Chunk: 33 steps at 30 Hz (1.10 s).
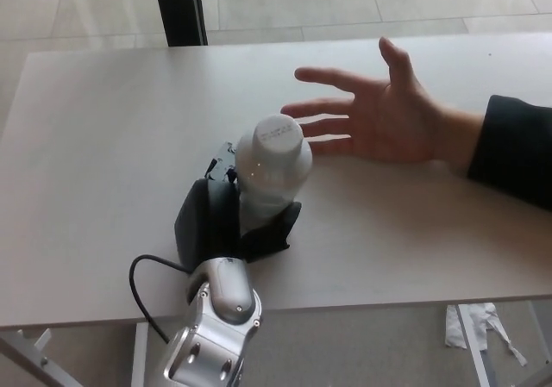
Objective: Pick up a bottle and hand it
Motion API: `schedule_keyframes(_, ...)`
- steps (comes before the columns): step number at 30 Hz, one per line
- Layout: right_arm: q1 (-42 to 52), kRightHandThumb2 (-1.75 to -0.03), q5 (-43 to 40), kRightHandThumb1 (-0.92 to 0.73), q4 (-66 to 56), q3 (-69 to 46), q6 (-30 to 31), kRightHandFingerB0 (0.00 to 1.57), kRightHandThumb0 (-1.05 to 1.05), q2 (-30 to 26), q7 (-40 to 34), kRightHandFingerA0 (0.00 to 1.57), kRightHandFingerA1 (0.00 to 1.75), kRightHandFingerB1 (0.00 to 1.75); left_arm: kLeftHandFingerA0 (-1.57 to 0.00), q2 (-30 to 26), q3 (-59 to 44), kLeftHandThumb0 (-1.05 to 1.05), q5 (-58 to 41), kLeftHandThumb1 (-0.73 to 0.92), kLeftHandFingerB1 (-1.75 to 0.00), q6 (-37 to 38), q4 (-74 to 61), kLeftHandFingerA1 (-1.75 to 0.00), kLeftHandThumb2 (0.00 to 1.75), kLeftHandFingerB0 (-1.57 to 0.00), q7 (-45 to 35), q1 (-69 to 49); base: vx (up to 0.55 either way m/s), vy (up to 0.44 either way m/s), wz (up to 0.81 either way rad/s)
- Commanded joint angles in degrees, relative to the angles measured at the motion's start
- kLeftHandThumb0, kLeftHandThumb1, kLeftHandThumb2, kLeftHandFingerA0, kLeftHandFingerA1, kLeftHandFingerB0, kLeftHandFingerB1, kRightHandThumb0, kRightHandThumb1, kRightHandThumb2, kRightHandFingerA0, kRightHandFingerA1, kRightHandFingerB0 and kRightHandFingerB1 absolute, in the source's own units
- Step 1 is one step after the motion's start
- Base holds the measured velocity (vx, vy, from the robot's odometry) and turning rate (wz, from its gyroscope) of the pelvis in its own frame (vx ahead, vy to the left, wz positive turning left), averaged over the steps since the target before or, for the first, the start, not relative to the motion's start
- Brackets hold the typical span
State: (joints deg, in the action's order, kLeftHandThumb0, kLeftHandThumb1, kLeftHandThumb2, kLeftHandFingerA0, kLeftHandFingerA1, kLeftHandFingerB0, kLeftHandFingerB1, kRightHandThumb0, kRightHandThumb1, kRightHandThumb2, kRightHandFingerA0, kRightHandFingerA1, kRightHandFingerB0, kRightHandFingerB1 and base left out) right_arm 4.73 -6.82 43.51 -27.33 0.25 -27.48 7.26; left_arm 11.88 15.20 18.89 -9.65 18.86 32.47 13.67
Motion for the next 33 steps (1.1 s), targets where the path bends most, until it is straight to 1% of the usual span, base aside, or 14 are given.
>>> schedule_keyframes(1,-0.13,-0.59,0.23,-0.62,0.33,0.27,0.02,0.41,-0.57,-1.26,-1.55,0.92,1.25,0.52,-0.85,4.1,-3.67,-0.12,-2.43,0.65,-1.75,7.83,1.31,-1.75,1.1,-0.68,5.01,0.73,0.0,0.0,0.0)
schedule_keyframes(10,-1.18,-0.58,0.21,-0.6,0.8,1.01,0.1,0.41,-0.58,-1.71,-1.13,0.97,1.26,0.53,-0.98,1.19,-6.45,-0.14,-4.27,0.51,-1.71,-1.15,-3.71,-1.75,1.35,-0.77,-4.68,10.41,0.0,0.0,0.0)
schedule_keyframes(14,-2.07,-0.59,-0.75,-0.59,1.08,0.74,0.71,0.41,-0.57,-1.61,-0.78,1.0,1.35,0.52,-0.96,1.53,-9.33,-0.15,-6.84,0.5,-1.58,-7.31,-3.34,-1.75,1.31,-0.81,-8.08,15.39,0.0,0.0,0.0)
schedule_keyframes(15,-2.26,-0.59,-0.74,-0.58,1.26,0.8,0.75,0.42,-0.58,-1.62,-0.82,0.99,1.34,0.55,-0.97,1.97,-10.28,-0.13,-7.86,0.52,-1.62,-9.36,-2.62,-1.75,1.11,-0.68,-8.75,16.93,0.0,0.0,0.0)
schedule_keyframes(21,-4.23,-0.58,0.37,-0.6,3.17,2.2,-0.22,0.43,-0.6,-2.0,-1.04,1.09,1.3,0.56,-1.0,3.45,-14.45,-0.18,-12.72,0.46,-1.51,-17.34,0.6,-1.75,1.17,-0.81,-12.93,23.86,0.0,0.0,0.0)
schedule_keyframes(22,-4.3,-0.58,0.44,-0.6,3.03,2.33,0.08,0.44,-0.61,-2.05,-1.13,1.1,1.37,0.55,-1.27,3.71,-14.95,-0.28,-13.44,0.47,-1.24,-18.37,0.92,-1.43,1.15,-0.98,-13.45,24.59,0.0,0.0,0.0)
schedule_keyframes(23,-4.33,-0.59,0.58,-0.6,2.44,2.54,0.86,0.43,-0.6,-2.09,-1.46,1.13,1.39,0.55,-0.96,4.37,-15.95,-0.2,-14.84,0.48,-1.55,-21.03,1.68,-1.75,1.14,-0.76,-14.27,26.37,0.0,0.0,0.0)
schedule_keyframes(25,-4.51,-0.6,0.92,-0.6,1.96,3.02,0.96,0.43,-0.59,-2.06,-1.72,1.12,1.37,0.54,-0.95,4.82,-16.5,-0.16,-15.78,0.46,-1.53,-23.57,2.39,-1.75,1.19,-0.8,-15.13,28.11,0.0,0.0,0.0)
schedule_keyframes(26,-4.71,-0.88,1.26,-0.44,2.07,3.38,0.42,0.39,-0.62,-2.07,-1.74,1.18,1.25,0.61,-1.25,4.85,-15.95,-0.23,-15.69,0.45,-1.26,-23.38,3.31,-1.42,1.15,-1.02,-15.8,28.56,0.0,0.0,0.0)
schedule_keyframes(27,-5.16,-0.59,1.06,-0.6,2.82,3.31,-0.24,0.44,-0.58,-2.02,-1.6,1.08,1.32,0.55,-1.24,5.01,-15.83,-0.23,-15.68,0.44,-1.27,-22.51,4.48,-1.42,1.16,-1.02,-15.89,28.74,0.0,0.0,0.0)
schedule_keyframes(29,-5.71,-0.58,1.17,-0.6,4.06,3.43,-1.17,0.44,-0.59,-2.34,-1.48,1.08,1.28,0.54,-1.21,5.42,-15.74,-0.25,-15.5,0.48,-1.26,-22.23,6.38,-1.39,1.16,-1.01,-15.52,29.47,0.0,0.0,0.0)
schedule_keyframes(30,-5.88,-0.58,1.29,-0.6,4.37,3.57,-1.14,0.44,-0.59,-2.33,-1.72,1.08,1.26,0.54,-0.93,5.72,-15.68,-0.21,-15.46,0.51,-1.56,-22.21,7.27,-1.75,1.11,-0.77,-15.05,29.74,0.0,0.0,0.0)
schedule_keyframes(31,-5.98,-0.58,1.47,-0.6,4.35,3.81,-1.08,0.43,-0.61,-2.45,-1.71,1.02,1.06,0.54,-0.92,5.85,-15.8,-0.2,-15.54,0.52,-1.58,-22.35,7.72,-1.75,1.1,-0.74,-14.76,29.97,0.0,0.0,0.0)
schedule_keyframes(33,-6.71,-0.58,2.08,-0.59,4.8,4.5,-1.08,0.47,-0.62,-2.75,-2.29,1.08,1.21,0.56,-0.94,6.25,-15.97,-0.22,-15.56,0.58,-1.58,-22.42,9.9,-1.75,0.99,-0.71,-13.75,31.18,0.0,0.0,0.0)
